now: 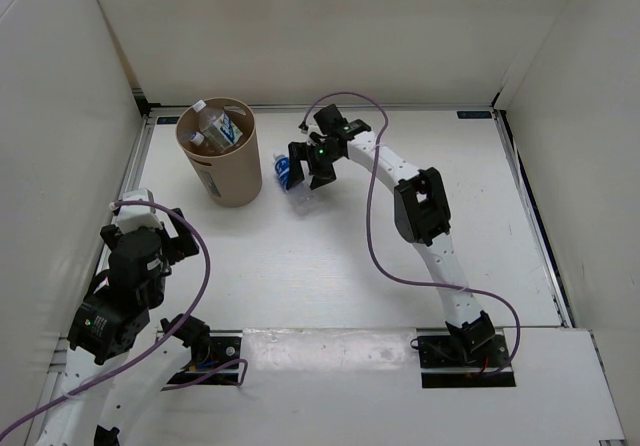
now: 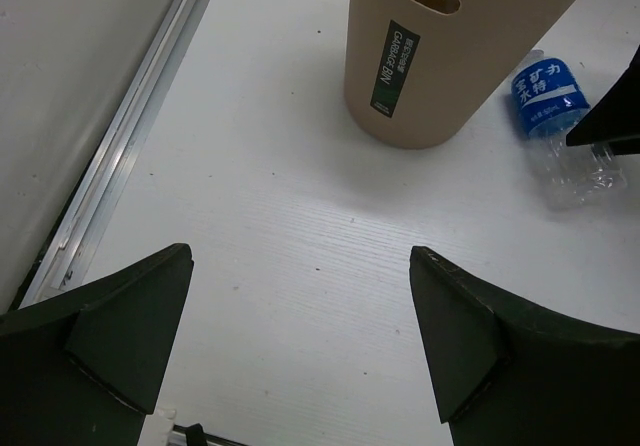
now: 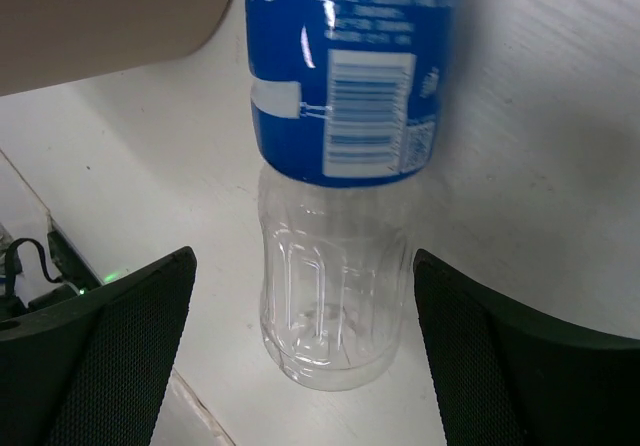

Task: Put the plastic bottles in the bin

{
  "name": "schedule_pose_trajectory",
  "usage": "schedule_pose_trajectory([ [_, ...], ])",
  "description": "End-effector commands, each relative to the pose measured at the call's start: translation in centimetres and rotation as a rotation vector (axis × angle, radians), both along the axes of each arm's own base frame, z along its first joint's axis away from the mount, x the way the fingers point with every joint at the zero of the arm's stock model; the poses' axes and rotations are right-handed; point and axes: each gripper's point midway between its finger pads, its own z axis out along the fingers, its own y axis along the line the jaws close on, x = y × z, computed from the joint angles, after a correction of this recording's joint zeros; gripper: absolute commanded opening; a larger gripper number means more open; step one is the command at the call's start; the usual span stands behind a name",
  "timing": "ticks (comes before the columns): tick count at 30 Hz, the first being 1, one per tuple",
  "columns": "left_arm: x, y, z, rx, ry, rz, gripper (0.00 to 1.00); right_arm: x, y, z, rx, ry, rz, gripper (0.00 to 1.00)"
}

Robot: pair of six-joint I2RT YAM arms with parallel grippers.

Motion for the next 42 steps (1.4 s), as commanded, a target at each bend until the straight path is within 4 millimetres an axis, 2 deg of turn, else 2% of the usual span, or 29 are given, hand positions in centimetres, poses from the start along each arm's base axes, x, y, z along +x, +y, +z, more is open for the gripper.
schedule_pose_trajectory([
  [1, 0.3, 0.0, 0.5, -0.002, -0.021, 0.001, 1.0, 0.5, 0.4, 0.1, 0.05, 0.028, 0.003, 0.9],
  [8, 0.3, -0.1, 0.4, 0.0, -0.019, -0.001, 1.0, -0.9, 0.5, -1.1, 0.015, 0.056, 0.03, 0.9],
  [11, 0.3, -0.1, 0.5, 0.001, -0.022, -0.002, 1.0, -1.2, 0.8, -1.1, 0.005, 0.058, 0.033, 0.84],
  [15, 0.1, 0.1, 0.6, -0.005, -0.032, 0.0, 1.0, -1.7, 0.3, -1.4, -0.006, 0.085, 0.032, 0.61],
  [17, 0.1, 0.1, 0.6, -0.004, -0.034, 0.003, 1.0, -1.7, 0.1, -1.1, -0.003, 0.086, 0.028, 0.55],
  [18, 0.1, 0.1, 0.6, -0.005, -0.036, 0.003, 1.0, -2.3, -0.4, -2.1, -0.019, 0.108, 0.028, 0.47],
  [19, 0.1, 0.1, 0.7, -0.003, -0.036, 0.001, 1.0, -2.3, -0.3, -1.2, -0.005, 0.088, 0.029, 0.44],
  [25, 0.0, 0.1, 0.7, -0.005, -0.035, -0.002, 1.0, -3.1, -1.9, -1.1, -0.019, 0.077, 0.022, 0.17],
  [26, 0.1, 0.1, 0.6, -0.002, -0.031, 0.001, 1.0, -3.5, -2.3, -1.6, -0.029, 0.094, 0.017, 0.15],
  [30, 0.1, 0.0, 0.5, 0.0, -0.027, -0.001, 1.0, -3.9, -2.7, -0.9, -0.022, 0.076, 0.025, 0.02],
  [38, 0.1, 0.1, 0.5, 0.002, -0.024, 0.001, 1.0, -5.1, -3.6, 0.2, -0.033, 0.043, 0.012, 0.0],
  [39, 0.1, 0.0, 0.5, -0.001, -0.027, 0.0, 1.0, -5.6, -3.9, -0.2, -0.043, 0.052, 0.008, 0.0],
  [41, 0.1, 0.1, 0.5, -0.001, -0.027, 0.002, 1.0, -5.7, -4.0, 0.6, -0.033, 0.011, 0.003, 0.0],
  [42, 0.1, 0.1, 0.5, -0.002, -0.028, 0.002, 1.0, -6.0, -4.2, 0.2, -0.034, 0.003, 0.004, 0.0],
])
